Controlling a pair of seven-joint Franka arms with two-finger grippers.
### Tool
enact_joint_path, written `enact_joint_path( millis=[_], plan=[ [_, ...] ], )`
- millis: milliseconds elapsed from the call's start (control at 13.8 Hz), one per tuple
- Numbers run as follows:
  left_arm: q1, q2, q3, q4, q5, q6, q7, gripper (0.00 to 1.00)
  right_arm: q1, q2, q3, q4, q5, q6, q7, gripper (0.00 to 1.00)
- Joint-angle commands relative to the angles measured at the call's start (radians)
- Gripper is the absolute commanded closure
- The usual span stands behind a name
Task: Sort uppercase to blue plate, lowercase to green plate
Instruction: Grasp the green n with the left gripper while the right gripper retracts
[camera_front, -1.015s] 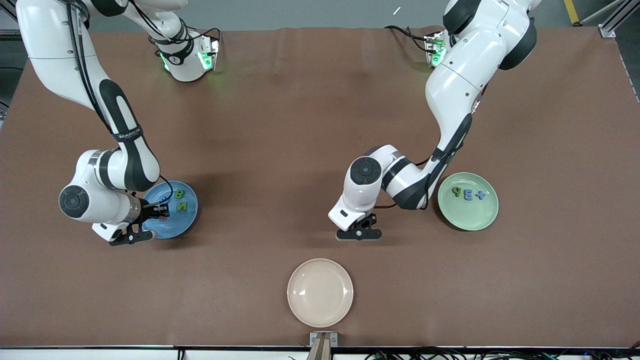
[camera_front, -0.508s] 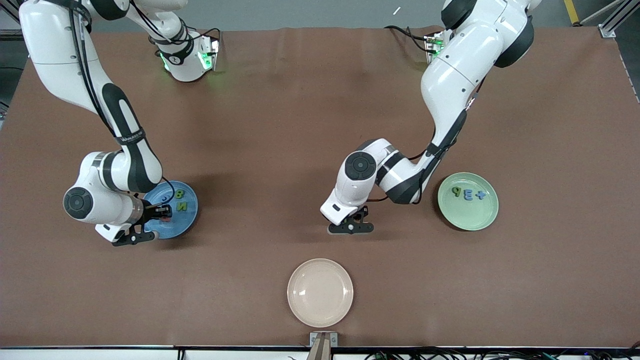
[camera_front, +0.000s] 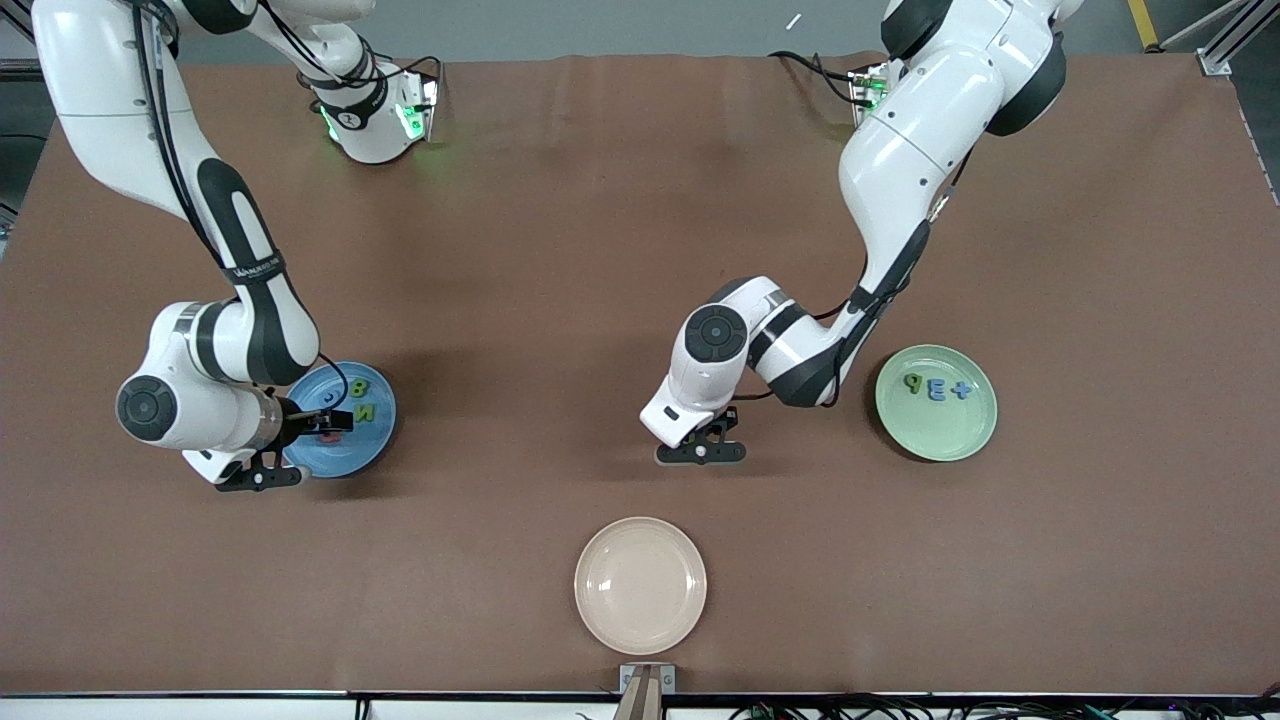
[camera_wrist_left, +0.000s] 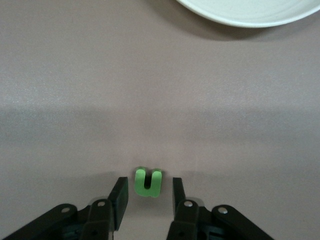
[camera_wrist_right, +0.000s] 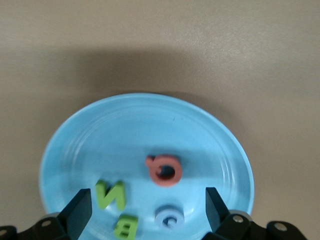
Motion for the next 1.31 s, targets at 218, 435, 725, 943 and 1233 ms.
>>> enact_joint_path(
  millis=[218,435,725,943,1233],
  plan=[
    [-0.01,0.018,0.007,0.002,-0.001,-0.007,0.012,0.56,-0.052,-0.159,0.006,0.108,-0.016,-0.317,0.048,0.0],
    [-0.01,0.019,0.01,0.002,-0.003,-0.007,0.015,0.57,-0.06,-0.255,-0.014,0.131,-0.073,-0.425,0.04,0.0],
    [-0.01,0.028,0.013,0.006,-0.003,0.002,0.016,0.57,-0.064,-0.378,-0.018,0.134,-0.101,-0.511,0.054,0.0],
    [-0.01,0.028,0.013,0.006,-0.003,0.002,0.016,0.65,-0.069,-0.38,-0.02,0.239,-0.102,-0.615,0.061,0.0],
    [-0.008,0.028,0.013,0.006,-0.003,0.005,0.038,0.8,-0.08,-0.377,-0.02,0.295,-0.099,-0.659,0.061,0.0]
  ],
)
